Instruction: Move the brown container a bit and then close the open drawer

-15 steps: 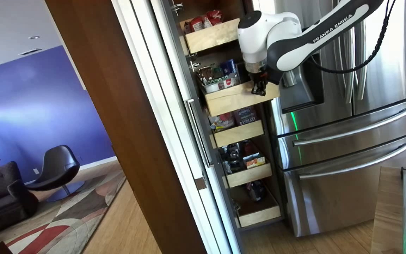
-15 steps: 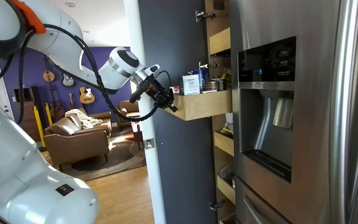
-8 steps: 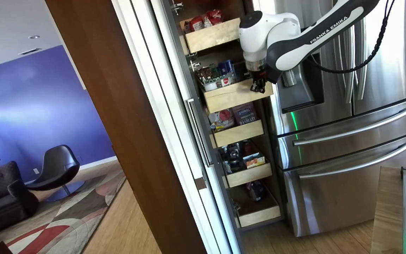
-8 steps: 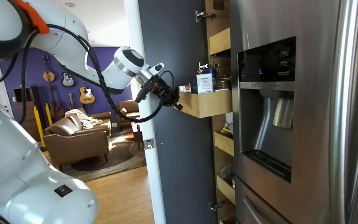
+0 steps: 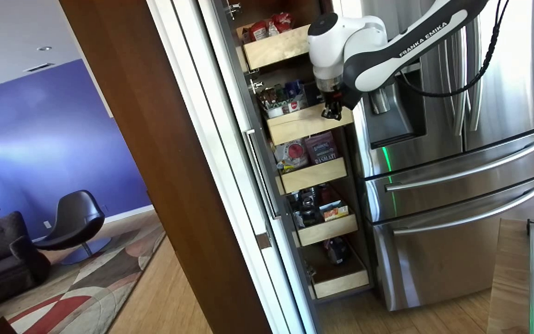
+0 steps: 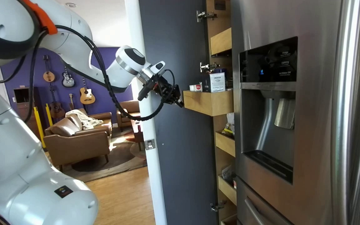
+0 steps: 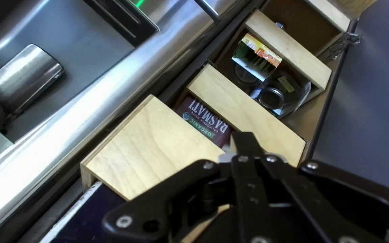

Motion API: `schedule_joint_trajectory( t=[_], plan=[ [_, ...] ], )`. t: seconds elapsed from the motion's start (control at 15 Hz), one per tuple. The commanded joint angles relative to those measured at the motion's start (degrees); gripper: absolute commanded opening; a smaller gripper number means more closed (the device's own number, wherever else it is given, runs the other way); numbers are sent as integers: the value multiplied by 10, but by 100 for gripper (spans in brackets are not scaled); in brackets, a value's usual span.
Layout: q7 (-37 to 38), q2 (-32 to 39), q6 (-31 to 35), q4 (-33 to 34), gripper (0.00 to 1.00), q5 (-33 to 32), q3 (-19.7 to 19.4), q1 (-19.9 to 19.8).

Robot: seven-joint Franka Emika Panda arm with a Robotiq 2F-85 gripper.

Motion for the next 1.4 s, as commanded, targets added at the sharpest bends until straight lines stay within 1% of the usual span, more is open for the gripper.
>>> schedule_joint_trajectory(
  t=[0.0, 0.13, 0.4, 0.8, 1.0, 1.33],
  plan=[
    [47, 70, 0, 64, 0, -27, 3, -1],
    [73, 104, -1, 95, 0, -47, -1, -1],
    [125, 163, 4, 148, 0, -77, -25, 6],
    [182, 221, 34, 206, 0, -108, -64, 14],
    [197, 243, 55, 226, 0, -122, -81, 15],
    [200, 273, 83, 250, 0, -124, -104, 16]
  ],
)
